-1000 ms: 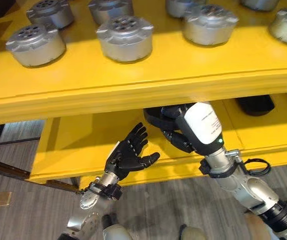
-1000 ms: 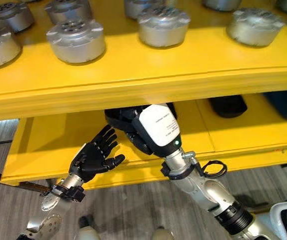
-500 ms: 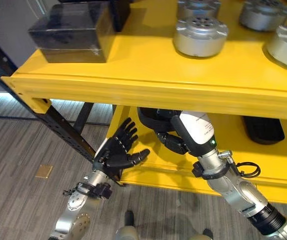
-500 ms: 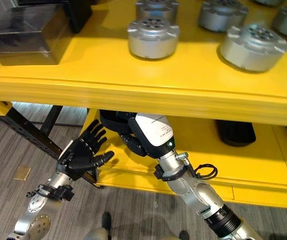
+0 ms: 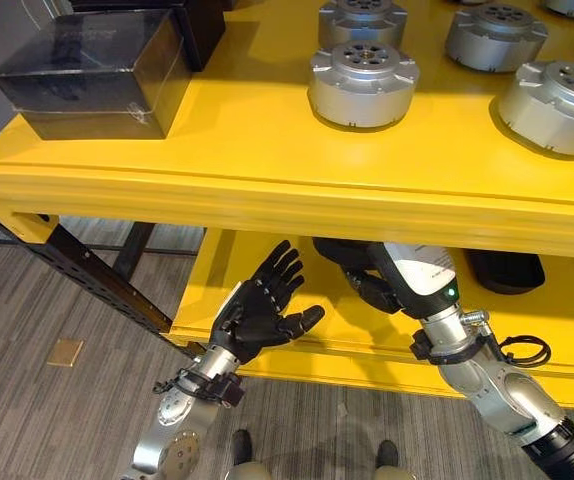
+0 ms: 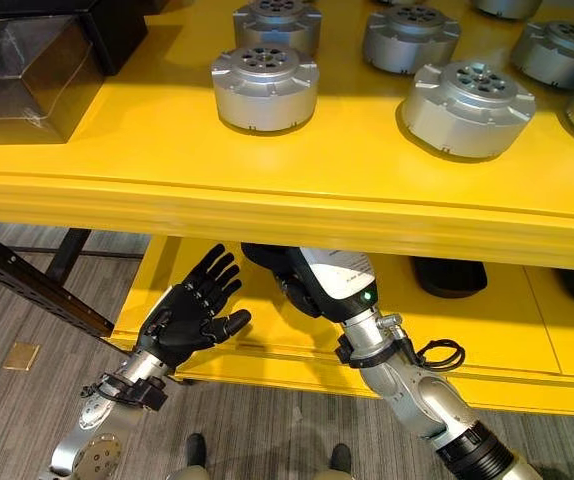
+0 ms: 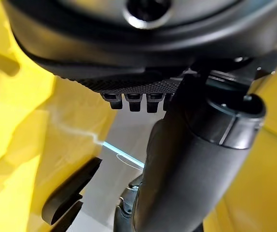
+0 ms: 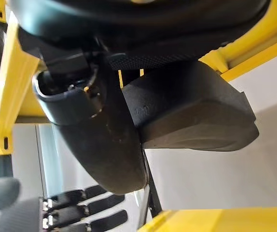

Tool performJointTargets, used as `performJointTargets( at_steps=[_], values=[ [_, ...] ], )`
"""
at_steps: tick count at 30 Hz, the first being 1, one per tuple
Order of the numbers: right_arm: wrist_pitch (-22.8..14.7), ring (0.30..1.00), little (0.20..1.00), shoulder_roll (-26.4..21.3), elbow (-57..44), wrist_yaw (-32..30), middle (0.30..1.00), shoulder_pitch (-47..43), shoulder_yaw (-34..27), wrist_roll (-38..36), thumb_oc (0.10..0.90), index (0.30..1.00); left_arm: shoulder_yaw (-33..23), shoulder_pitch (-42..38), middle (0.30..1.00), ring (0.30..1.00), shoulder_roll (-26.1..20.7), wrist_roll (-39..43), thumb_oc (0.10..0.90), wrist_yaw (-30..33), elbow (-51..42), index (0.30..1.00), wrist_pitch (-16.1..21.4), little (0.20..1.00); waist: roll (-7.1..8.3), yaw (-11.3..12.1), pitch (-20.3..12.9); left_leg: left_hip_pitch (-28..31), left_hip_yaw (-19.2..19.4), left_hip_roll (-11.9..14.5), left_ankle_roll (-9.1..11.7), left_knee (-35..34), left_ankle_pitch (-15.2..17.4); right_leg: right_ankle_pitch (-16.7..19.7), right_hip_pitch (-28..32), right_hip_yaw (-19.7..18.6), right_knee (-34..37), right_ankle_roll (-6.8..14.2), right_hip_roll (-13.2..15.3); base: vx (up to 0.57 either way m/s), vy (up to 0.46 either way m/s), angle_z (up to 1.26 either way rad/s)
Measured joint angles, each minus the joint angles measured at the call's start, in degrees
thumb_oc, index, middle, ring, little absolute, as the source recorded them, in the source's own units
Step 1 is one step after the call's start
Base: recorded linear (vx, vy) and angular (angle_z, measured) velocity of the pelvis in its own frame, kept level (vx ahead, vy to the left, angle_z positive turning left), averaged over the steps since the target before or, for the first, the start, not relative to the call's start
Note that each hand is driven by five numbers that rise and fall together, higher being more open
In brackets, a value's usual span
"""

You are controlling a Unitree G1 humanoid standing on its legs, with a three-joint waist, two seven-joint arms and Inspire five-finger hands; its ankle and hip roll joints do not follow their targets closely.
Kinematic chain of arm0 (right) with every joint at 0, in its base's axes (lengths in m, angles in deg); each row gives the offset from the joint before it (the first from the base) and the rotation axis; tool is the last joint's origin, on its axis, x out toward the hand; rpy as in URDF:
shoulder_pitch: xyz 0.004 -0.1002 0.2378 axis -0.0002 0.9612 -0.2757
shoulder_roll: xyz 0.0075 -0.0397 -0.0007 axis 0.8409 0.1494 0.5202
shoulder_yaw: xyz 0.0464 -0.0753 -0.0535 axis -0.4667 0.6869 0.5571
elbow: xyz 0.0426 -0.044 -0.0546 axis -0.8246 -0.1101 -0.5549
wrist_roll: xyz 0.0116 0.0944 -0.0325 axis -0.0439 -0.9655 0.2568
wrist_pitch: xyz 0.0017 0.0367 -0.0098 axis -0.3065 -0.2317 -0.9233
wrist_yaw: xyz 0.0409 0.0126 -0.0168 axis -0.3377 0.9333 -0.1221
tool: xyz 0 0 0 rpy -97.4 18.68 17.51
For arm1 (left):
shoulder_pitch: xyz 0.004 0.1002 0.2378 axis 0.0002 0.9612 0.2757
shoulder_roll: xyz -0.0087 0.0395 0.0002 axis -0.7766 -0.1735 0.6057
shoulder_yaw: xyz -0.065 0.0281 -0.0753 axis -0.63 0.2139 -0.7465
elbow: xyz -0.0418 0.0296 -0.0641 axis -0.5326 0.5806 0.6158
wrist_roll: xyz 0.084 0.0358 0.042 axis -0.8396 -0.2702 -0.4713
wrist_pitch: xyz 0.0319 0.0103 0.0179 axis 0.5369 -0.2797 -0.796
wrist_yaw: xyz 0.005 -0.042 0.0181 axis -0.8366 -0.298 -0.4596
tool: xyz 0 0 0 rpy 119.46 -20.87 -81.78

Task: Move parts from the plastic box to the shelf.

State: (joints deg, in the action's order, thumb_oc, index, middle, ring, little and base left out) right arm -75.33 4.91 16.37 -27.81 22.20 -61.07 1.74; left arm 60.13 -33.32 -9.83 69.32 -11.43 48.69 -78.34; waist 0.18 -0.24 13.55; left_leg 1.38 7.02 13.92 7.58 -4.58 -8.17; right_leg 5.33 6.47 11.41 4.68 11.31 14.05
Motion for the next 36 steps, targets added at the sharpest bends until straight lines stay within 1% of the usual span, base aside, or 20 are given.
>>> performJointTargets(
  at_steps=[1,4,7,8,9,12,14,15,16,19,24,25,28,29,30,31,35,36],
  values=[
    [0.85,0.3,0.3,0.09,0.02,0.0,0.3,0.02,-0.05,-0.48,0.4,0.3,0.34,-0.02,1.0,1.0,-0.12,0.0,0.9,-0.05,-0.14,1.0,-0.03,1.0,0.03,-0.2,0.02,-0.08,-0.12,-0.02,0.0,-0.01,0.0,0.0,-0.01,-0.06,-0.04,-0.01,0.0,-0.02,-0.012,0.04],
    [1.5,0.3,0.3,0.11,0.09,0.01,0.3,0.04,-0.04,-1.87,0.4,0.3,0.98,0.11,1.0,1.0,-0.48,0.0,0.9,-0.09,-0.14,1.0,-0.11,1.0,0.1,-0.93,0.03,-0.11,0.03,0.0,-0.13,-0.01,0.08,0.14,-0.1,-0.1,0.05,-0.16,0.01,-0.04,-0.016,-0.01],
    [1.56,0.3,0.3,0.12,0.16,0.01,0.3,0.03,-0.04,-2.6,0.4,0.3,0.99,-0.16,1.0,1.0,-0.45,0.0,0.9,0.16,-0.18,1.0,-0.27,1.0,0.14,-1.49,0.03,-0.43,1.45,0.13,-0.13,-0.03,0.08,0.59,-1.69,-1.9,0.16,-0.16,0.01,-0.11,-0.006,-0.25],
    [1.61,0.3,0.3,0.11,0.18,0.02,0.3,0.02,-0.05,-2.73,0.4,0.3,1.15,-0.3,1.0,1.0,-0.43,0.0,0.9,0.31,-0.18,1.0,-0.27,1.0,0.15,-2.61,0.04,-1.19,1.82,0.13,-0.06,-0.02,0.01,1.01,-2.79,-2.46,0.16,-0.22,0.0,-0.18,-0.022,-0.23],
    [1.62,0.3,0.3,0.07,0.27,0.02,0.3,-0.02,-0.06,-2.82,0.4,0.3,1.39,-0.64,1.0,1.0,-0.45,0.0,0.9,0.61,-0.17,1.0,-0.27,1.0,0.15,-2.85,0.04,-1.73,1.94,0.15,0.07,-0.02,-0.1,1.14,-3.57,-2.74,0.15,-0.25,-0.03,-0.19,-0.034,-0.19],
    [2.07,0.3,0.3,0.03,1.2,0.06,0.3,-0.82,-0.08,-4.09,0.4,0.3,2.55,-3.02,1.0,1.0,-0.39,0.01,0.9,1.91,-0.18,1.0,-0.27,1.0,0.02,-2.92,0.12,-4.35,2.18,0.4,0.16,0.0,-0.86,1.93,-6.6,-3.4,0.14,-0.29,-0.3,-0.15,-0.025,-0.08],
    [2.85,0.3,0.3,0.03,1.31,0.35,0.3,-1.52,-0.07,-4.3,0.4,0.3,3.39,-4.64,1.0,1.0,-0.34,0.0,0.9,2.61,-0.18,1.0,-0.27,1.0,-0.22,-2.72,0.76,-5.76,2.03,0.51,0.09,0.02,-1.55,2.32,-7.9,-3.4,0.13,-0.43,-0.47,-0.18,-0.016,0.02],
    [2.96,0.3,0.3,0.02,1.33,0.62,0.3,-2.15,-0.05,-4.39,0.4,0.3,3.52,-5.35,1.0,1.0,-0.32,0.01,0.9,2.66,-0.19,1.0,-0.26,1.0,-0.47,-2.71,1.67,-6.22,1.83,0.53,0.12,0.03,-1.74,2.4,-8.33,-3.39,0.02,-0.45,-0.54,-0.2,-0.009,0.02],
    [3.15,0.3,0.3,-0.01,1.59,1.03,0.3,-4.91,0.0,-4.74,0.4,0.3,3.84,-7.04,1.0,1.0,-0.34,0.0,0.9,3.1,-0.19,1.0,-0.22,1.0,-1.2,-2.74,3.84,-7.35,1.7,0.56,0.27,0.03,-2.22,2.42,-9.78,-3.62,-0.58,-0.49,-0.55,-0.17,-0.005,0.02],
    [4.18,0.3,0.3,-0.13,2.95,1.95,0.3,-10.37,-0.05,-4.97,0.4,0.3,4.01,-10.16,1.0,1.0,-0.31,-0.02,0.9,4.18,-0.25,1.0,-0.28,1.0,-2.39,-2.73,8.27,-8.92,1.5,0.5,-0.06,0.08,-2.54,2.67,-11.35,-4.29,-0.77,-0.33,-0.65,-0.12,-0.001,0.02],
    [4.65,0.3,0.3,-0.75,2.93,3.11,0.3,-13.01,-0.15,-6.74,0.4,0.3,3.79,-12.1,1.0,1.0,-0.43,0.07,0.9,6.53,-0.8,1.0,-0.14,1.0,-2.67,-2.56,12.72,-11.45,0.94,0.45,-0.33,2.5,-2.13,2.62,-13.02,-4.32,-1.84,-0.36,-0.57,-0.11,-0.031,0.02],
    [4.76,0.3,0.3,-1.04,2.84,3.44,0.3,-13.9,-0.42,-6.86,0.4,0.3,3.76,-13.1,1.0,1.0,-0.38,0.17,0.9,7.65,-0.81,1.0,0.08,1.0,-2.73,-2.52,14.68,-12.52,0.72,0.45,-0.61,3.56,-1.79,2.38,-14.02,-4.33,-2.83,-0.46,-0.52,-0.17,-0.085,0.05],
    [5.06,0.3,0.3,-1.01,2.37,3.96,0.3,-14.95,-1.14,-6.45,0.4,0.3,3.67,-14.95,1.0,1.0,-0.33,0.17,0.9,8.69,-0.95,1.0,0.1,1.0,-2.79,-2.32,16.54,-16.16,0.3,0.51,-0.76,7.47,-1.15,0.77,-17.15,-4.37,-6.71,-0.75,-0.2,-0.15,-0.07,0.07],
    [5.07,0.3,0.3,-1.01,2.31,4.04,0.3,-15.16,-1.44,-6.33,0.4,0.3,3.67,-15.32,1.0,1.0,-0.32,0.17,0.9,8.7,-1.0,1.0,0.09,1.0,-2.84,-2.26,16.59,-16.91,0.22,0.54,-1.23,7.94,-0.79,0.25,-18.15,-4.49,-7.7,-0.75,-0.17,-0.15,-0.076,0.06],
    [5.1,0.3,0.3,-1.04,2.28,4.21,0.3,-15.71,-1.83,-6.27,0.4,0.3,3.71,-15.61,1.0,1.0,-0.34,0.14,0.9,8.64,-1.12,1.0,0.08,1.0,-2.88,-1.68,16.67,-18.28,-0.03,0.55,-1.19,9.13,-0.66,-0.58,-19.86,-4.41,-9.87,-0.85,-0.05,-0.16,-0.09,0.04],
    [5.45,0.3,0.3,-1.17,2.26,4.62,0.3,-17.0,-2.23,-6.22,0.4,0.3,3.77,-16.08,1.0,1.0,-0.34,0.09,0.9,8.54,-1.72,1.0,-0.12,1.0,-2.9,-1.11,16.87,-19.7,-0.41,0.61,-0.96,10.9,0.37,-2.28,-22.12,-4.75,-13.47,-0.85,0.2,-0.12,-0.069,0.08],
    [5.54,0.3,0.3,-2.13,2.13,4.99,0.3,-17.54,-2.35,-6.26,0.4,0.3,3.64,-15.21,1.0,1.0,-0.55,0.12,0.9,8.48,-2.51,1.0,-0.86,1.0,-2.9,-0.53,16.88,-21.97,-1.56,0.54,-0.84,14.33,1.81,-5.19,-24.68,-4.86,-18.75,-1.35,0.81,-0.11,-0.039,0.09],
    [5.55,0.3,0.3,-2.1,2.04,4.98,0.3,-17.62,-2.51,-6.22,0.4,0.3,3.24,-14.57,1.0,1.0,-0.52,0.15,0.9,8.39,-3.31,1.0,-0.83,1.0,-2.89,0.4,16.89,-23.78,-1.82,0.54,-1.34,15.45,2.33,-6.22,-27.5,-5.59,-21.58,-1.42,0.93,-0.1,-0.036,0.03]
  ],
)
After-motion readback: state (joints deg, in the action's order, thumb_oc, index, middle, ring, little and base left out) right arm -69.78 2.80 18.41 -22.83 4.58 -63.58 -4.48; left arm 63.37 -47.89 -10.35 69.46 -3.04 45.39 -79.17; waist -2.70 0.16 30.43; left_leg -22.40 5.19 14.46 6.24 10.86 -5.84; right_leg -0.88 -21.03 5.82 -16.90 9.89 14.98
